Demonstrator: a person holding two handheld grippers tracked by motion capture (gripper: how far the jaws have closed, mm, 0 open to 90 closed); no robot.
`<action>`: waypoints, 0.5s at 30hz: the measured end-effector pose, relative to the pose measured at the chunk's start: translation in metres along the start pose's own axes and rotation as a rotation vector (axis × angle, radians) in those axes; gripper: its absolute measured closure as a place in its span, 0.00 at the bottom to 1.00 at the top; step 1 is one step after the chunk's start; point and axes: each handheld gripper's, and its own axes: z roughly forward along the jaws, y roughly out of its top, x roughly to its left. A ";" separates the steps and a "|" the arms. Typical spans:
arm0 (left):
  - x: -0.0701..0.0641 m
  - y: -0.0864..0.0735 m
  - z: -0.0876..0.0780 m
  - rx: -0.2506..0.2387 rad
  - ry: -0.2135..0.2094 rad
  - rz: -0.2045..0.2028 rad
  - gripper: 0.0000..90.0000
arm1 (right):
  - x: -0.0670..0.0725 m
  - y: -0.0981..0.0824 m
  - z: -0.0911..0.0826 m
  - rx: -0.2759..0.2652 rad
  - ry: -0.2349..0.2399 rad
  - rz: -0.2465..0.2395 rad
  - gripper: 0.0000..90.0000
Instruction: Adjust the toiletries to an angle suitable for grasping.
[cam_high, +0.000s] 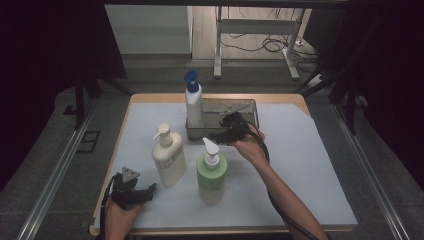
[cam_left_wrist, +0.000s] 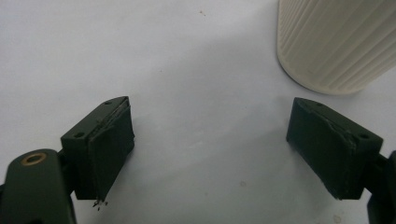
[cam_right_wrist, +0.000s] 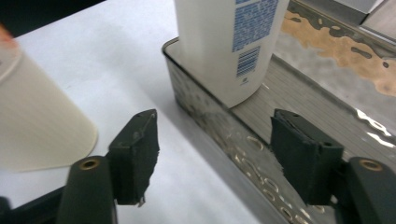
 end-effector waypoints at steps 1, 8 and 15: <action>0.000 0.000 0.000 0.000 0.000 0.000 0.16 | 0.000 -0.001 -0.003 -0.002 0.004 -0.002 0.34; 0.000 0.000 0.000 0.000 0.000 0.000 0.16 | 0.000 -0.010 -0.018 -0.014 0.039 0.005 0.30; 0.000 0.000 0.000 0.000 0.001 0.000 0.16 | 0.002 -0.021 -0.028 -0.009 0.053 -0.006 0.27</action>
